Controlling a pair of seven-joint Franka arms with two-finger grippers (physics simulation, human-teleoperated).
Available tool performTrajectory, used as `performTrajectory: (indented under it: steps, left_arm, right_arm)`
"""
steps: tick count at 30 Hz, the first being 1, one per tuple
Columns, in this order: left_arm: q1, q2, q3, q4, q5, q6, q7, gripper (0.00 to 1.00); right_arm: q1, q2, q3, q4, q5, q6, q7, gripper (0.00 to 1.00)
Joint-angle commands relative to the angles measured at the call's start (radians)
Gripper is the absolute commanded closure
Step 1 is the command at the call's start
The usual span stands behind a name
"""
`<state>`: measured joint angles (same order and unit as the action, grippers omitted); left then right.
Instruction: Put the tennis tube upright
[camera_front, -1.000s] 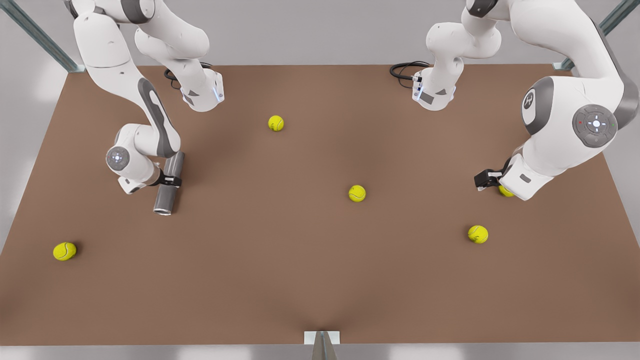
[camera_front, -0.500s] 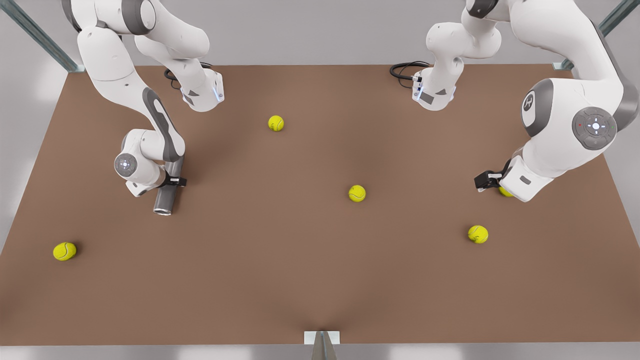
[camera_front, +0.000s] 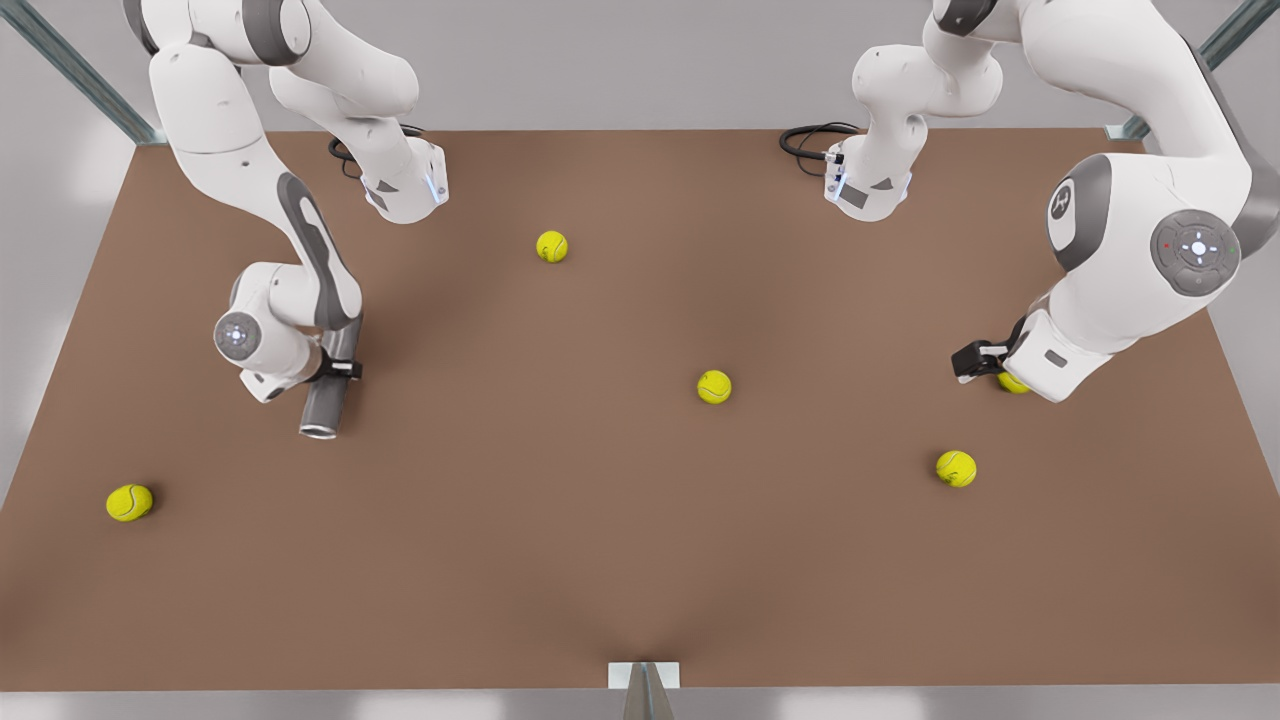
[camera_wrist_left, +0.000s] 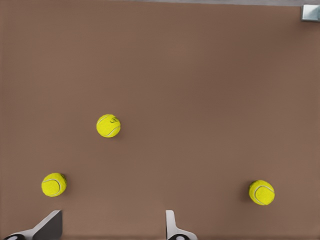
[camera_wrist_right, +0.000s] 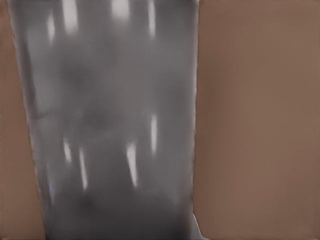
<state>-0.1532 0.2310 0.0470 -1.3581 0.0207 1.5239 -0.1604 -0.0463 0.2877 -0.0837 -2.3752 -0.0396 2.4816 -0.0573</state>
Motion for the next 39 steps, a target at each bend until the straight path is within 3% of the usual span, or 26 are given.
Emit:
performTrajectory:
  steps: [1,4,11,15,19,28,39]
  left_arm:
    - [0.000,-0.001,-0.001,0.001,-0.002,-0.004,-0.018,0.00]
    - [0.000,-0.004,-0.003,0.001,-0.002,-0.004,-0.030,0.00]
    - [-0.002,-0.005,-0.006,0.001,0.007,-0.005,-0.031,0.00]
    - [-0.002,-0.009,-0.004,0.002,-0.001,-0.005,-0.039,0.00]
    - [0.000,0.002,0.001,0.022,-0.001,-0.007,-0.050,0.00]
    - [-0.002,0.025,-0.004,0.020,-0.002,-0.001,-0.080,0.00]
    - [-0.002,0.033,-0.004,0.020,-0.002,0.001,-0.082,0.00]
  right_arm:
    - [0.005,-0.019,0.001,0.057,-0.008,-0.128,-0.102,0.29]
    - [0.013,-0.019,0.015,0.215,-0.016,-0.216,-0.237,0.29]
    - [0.290,0.045,0.018,0.482,-0.023,-0.219,-0.410,0.29]
    - [0.327,0.243,0.024,0.784,-0.074,-0.219,-0.915,0.29]
    - [0.350,0.295,0.050,0.892,-0.120,-0.210,-1.184,0.29]
    - [0.559,0.484,0.067,1.130,-0.126,-0.194,-1.231,0.29]
    - [0.672,0.593,0.119,1.136,0.032,-0.136,-0.952,0.29]
